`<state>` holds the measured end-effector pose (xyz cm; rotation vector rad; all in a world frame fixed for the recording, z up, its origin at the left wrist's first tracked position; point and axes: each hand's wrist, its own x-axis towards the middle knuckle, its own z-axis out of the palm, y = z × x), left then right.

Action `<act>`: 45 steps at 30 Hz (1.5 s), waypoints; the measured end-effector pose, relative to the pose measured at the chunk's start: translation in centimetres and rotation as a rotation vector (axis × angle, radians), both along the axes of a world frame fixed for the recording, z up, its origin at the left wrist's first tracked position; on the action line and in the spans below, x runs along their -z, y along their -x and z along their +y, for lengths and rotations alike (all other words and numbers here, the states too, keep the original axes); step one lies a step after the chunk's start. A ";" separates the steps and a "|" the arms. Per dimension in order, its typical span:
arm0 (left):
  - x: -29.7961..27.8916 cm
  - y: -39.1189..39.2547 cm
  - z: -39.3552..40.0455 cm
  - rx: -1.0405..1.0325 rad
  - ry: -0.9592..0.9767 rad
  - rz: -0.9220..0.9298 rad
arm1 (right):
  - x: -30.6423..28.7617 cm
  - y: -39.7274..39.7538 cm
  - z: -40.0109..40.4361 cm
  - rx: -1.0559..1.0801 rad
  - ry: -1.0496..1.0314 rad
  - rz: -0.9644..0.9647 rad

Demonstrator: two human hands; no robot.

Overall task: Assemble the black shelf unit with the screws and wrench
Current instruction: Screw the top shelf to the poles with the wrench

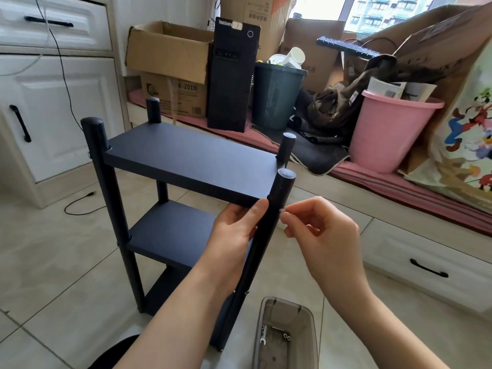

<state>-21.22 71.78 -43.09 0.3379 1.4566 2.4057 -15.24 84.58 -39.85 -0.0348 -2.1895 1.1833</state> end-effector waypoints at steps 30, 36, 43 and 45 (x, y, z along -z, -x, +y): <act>-0.2 -0.2 0.4 0.016 -0.036 0.013 | 0.0 0.2 -0.1 -0.016 0.067 -0.024; -0.1 -0.3 0.4 0.020 -0.044 0.014 | -0.2 0.3 0.6 -0.088 0.306 -0.096; -0.2 -0.5 0.5 -0.004 -0.080 0.002 | -0.5 0.4 0.8 -0.200 0.430 -0.143; -0.2 -0.5 0.5 -0.009 -0.070 0.007 | -0.5 0.5 0.9 -0.183 0.348 -0.109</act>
